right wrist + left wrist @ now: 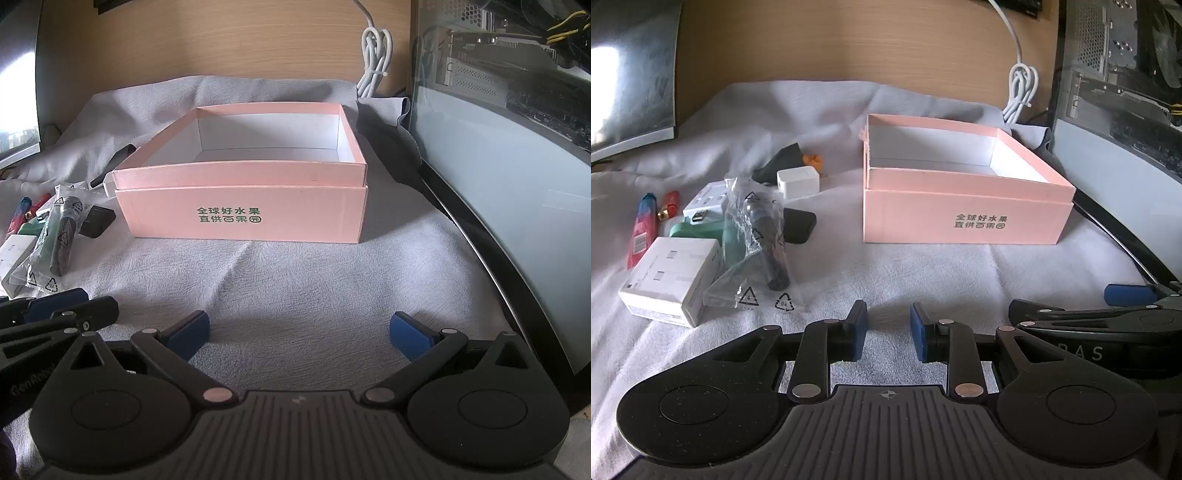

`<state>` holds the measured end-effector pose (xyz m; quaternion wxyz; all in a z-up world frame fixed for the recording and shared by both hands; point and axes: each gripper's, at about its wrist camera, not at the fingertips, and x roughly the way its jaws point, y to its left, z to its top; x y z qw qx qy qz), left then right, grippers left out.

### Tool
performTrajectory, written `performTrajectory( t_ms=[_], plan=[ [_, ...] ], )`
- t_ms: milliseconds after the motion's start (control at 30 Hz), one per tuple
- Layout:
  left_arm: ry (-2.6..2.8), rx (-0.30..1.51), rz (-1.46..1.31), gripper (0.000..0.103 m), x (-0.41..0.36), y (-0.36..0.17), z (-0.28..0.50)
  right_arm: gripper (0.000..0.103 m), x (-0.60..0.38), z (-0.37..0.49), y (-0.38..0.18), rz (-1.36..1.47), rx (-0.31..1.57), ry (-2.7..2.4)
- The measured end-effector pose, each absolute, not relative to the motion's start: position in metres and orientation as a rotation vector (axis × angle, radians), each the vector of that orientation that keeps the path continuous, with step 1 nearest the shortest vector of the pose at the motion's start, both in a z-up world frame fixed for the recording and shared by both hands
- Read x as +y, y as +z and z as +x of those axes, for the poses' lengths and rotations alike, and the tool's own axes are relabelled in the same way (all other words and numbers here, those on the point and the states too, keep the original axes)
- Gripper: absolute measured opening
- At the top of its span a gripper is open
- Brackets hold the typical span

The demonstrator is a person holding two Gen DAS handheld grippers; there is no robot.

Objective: Organize rigid objects

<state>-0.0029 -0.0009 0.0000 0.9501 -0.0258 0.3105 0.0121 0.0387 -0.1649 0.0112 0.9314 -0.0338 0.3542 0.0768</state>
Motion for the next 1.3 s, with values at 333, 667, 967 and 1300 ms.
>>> performTrajectory(
  t_ms=[333, 667, 967, 1300],
  plan=[
    [0.023, 0.631, -0.056, 0.029, -0.0032, 0.0017, 0.0006, 0.103, -0.1655, 0.0389, 0.0117, -0.070, 0.725, 0.157],
    [0.022, 0.631, -0.060, 0.029, -0.0024, 0.0013, 0.0005, 0.103, -0.1658, 0.0390, 0.0114, -0.070, 0.725, 0.157],
    [0.022, 0.631, -0.061, 0.029, -0.0022, 0.0014, 0.0005, 0.103, -0.1658, 0.0390, 0.0112, -0.070, 0.725, 0.157],
    [0.021, 0.631, -0.063, 0.029, -0.0019, 0.0011, 0.0005, 0.103, -0.1657, 0.0389, 0.0111, -0.070, 0.725, 0.158]
  ],
)
